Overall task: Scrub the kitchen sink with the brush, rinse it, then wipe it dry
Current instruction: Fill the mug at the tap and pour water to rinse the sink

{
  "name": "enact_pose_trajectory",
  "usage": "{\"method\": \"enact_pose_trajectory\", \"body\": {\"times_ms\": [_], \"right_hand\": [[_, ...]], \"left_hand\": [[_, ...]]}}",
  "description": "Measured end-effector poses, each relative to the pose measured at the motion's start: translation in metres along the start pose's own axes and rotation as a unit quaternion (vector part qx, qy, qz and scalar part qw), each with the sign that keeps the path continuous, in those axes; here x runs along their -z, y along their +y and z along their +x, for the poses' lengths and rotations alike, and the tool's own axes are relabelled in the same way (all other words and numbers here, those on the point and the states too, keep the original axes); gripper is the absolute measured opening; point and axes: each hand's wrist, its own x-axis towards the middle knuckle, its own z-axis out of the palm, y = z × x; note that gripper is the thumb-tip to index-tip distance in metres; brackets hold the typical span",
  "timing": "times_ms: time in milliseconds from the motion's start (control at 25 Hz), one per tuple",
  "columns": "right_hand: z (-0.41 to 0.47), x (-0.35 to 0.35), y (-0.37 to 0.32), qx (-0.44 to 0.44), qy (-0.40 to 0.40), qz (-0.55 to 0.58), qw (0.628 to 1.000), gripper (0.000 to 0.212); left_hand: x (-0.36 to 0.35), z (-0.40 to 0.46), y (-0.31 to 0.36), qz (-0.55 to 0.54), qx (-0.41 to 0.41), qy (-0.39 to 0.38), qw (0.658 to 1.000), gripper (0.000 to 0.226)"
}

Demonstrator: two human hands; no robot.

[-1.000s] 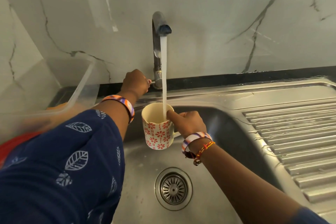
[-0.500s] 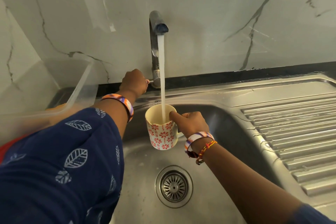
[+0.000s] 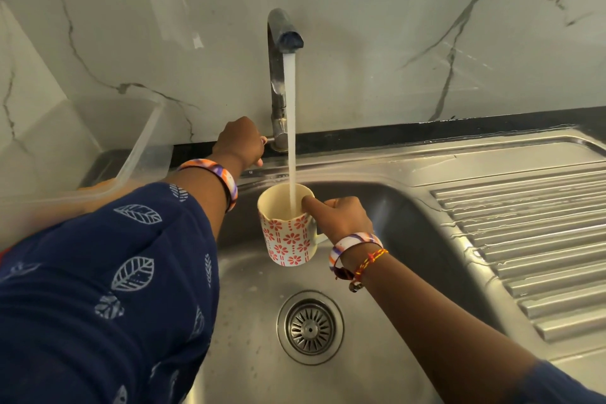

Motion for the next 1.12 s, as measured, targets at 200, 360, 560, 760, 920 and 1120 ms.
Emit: {"method": "enact_pose_trajectory", "body": {"times_ms": [200, 360, 560, 760, 920, 1120], "right_hand": [[0.0000, 0.0003, 0.0024, -0.012, 0.006, 0.011, 1.000, 0.037], [-0.0012, -0.0016, 0.0043, -0.028, 0.004, 0.033, 0.999, 0.037], [-0.0003, -0.0041, 0.0056, -0.033, 0.005, 0.038, 0.999, 0.037], [-0.0010, -0.0040, 0.0068, -0.051, 0.007, 0.047, 0.998, 0.035], [-0.0026, -0.0051, 0.0078, -0.062, 0.004, 0.056, 0.996, 0.035], [-0.0032, -0.0054, 0.0077, -0.063, 0.001, 0.054, 0.997, 0.035]], "left_hand": [[-0.0008, -0.0012, -0.0001, -0.011, 0.007, -0.004, 1.000, 0.020], [-0.0004, -0.0012, 0.0008, -0.006, 0.010, -0.012, 1.000, 0.019], [0.0012, -0.0010, 0.0019, 0.004, 0.014, -0.025, 1.000, 0.021], [0.0053, -0.0016, 0.0043, 0.018, 0.016, -0.049, 0.998, 0.026], [0.0073, -0.0033, 0.0071, 0.017, 0.023, -0.051, 0.998, 0.025], [0.0079, -0.0039, 0.0055, -0.009, 0.033, -0.059, 0.998, 0.022]]}}
